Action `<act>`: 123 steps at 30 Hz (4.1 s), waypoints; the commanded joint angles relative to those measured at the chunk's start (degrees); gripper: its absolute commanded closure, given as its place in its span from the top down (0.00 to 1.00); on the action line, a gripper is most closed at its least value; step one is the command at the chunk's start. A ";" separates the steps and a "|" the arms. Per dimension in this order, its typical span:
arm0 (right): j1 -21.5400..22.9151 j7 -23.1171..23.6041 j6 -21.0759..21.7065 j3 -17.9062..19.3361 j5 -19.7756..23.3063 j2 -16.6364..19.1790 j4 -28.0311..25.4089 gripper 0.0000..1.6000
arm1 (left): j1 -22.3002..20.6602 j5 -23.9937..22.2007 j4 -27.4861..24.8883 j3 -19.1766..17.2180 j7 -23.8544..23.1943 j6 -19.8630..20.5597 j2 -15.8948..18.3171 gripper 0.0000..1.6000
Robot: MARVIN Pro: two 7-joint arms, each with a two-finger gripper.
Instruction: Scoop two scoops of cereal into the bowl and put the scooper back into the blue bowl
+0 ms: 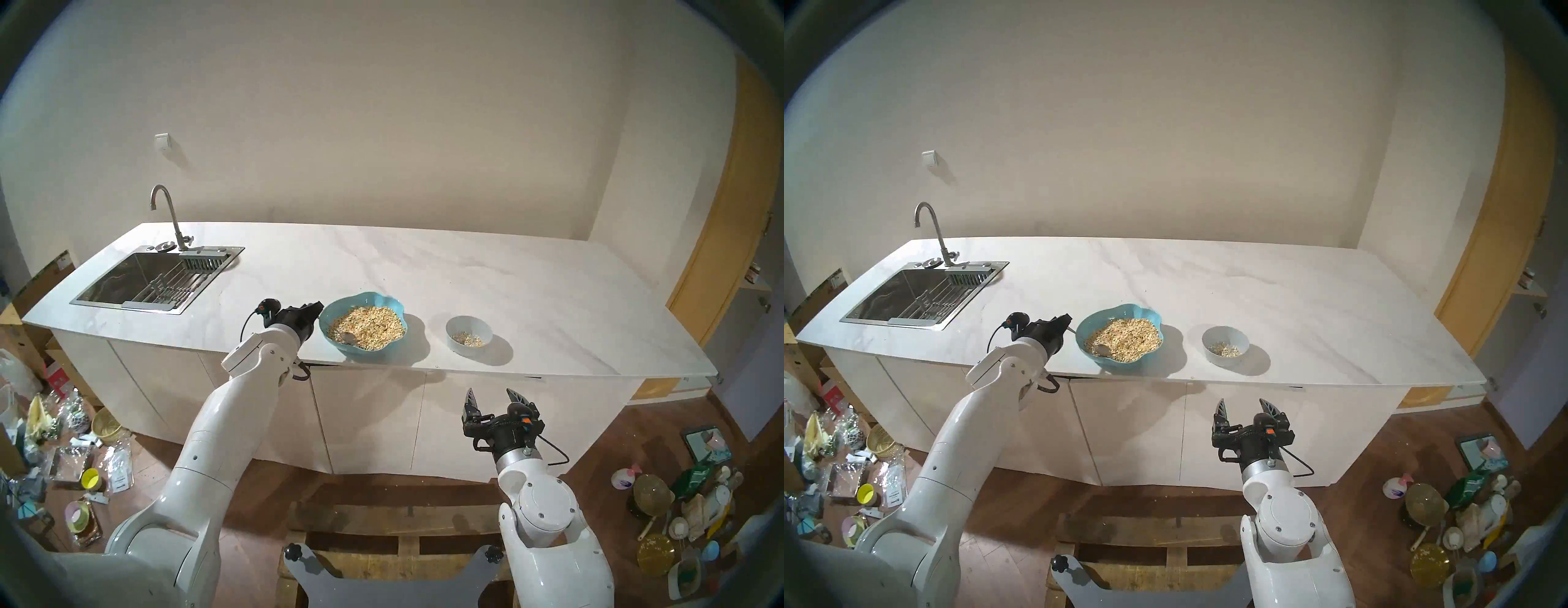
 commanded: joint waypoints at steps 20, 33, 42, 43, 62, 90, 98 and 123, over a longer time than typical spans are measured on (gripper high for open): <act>0.27 -0.03 -0.16 -0.02 0.01 -0.06 -1.48 1.00 | -2.90 -1.89 1.39 1.80 1.33 -2.83 -6.74 0.00; 0.27 -0.03 -0.14 -0.02 0.01 -0.06 -1.50 1.00 | -2.16 -9.40 2.41 -3.57 3.87 -1.06 -9.35 0.00; 0.28 -0.03 -0.16 -0.02 0.01 -0.06 -1.48 1.00 | -2.01 -15.07 2.42 -7.79 6.41 0.10 -11.32 0.00; 0.28 -0.03 -0.16 -0.02 0.01 -0.06 -1.48 1.00 | -2.05 -15.37 2.44 -7.88 6.62 0.28 -11.31 0.00; 0.31 -0.03 -0.20 -0.02 0.01 -0.06 -1.41 1.00 | -3.32 -16.36 1.07 -7.76 8.30 1.58 -10.86 0.00; 0.31 -0.03 -0.21 -0.02 0.01 -0.06 -1.40 1.00 | -8.06 -14.90 0.16 -3.36 9.31 4.58 -7.97 0.00; 0.32 -0.02 -0.22 -0.02 0.01 -0.06 -1.39 1.00 | -9.38 -14.94 0.44 -2.38 9.15 4.76 -8.34 0.00; 0.34 -0.02 -0.23 -0.02 0.01 -0.06 -1.36 1.00 | -14.75 -14.61 4.20 2.48 8.31 5.42 -11.31 0.00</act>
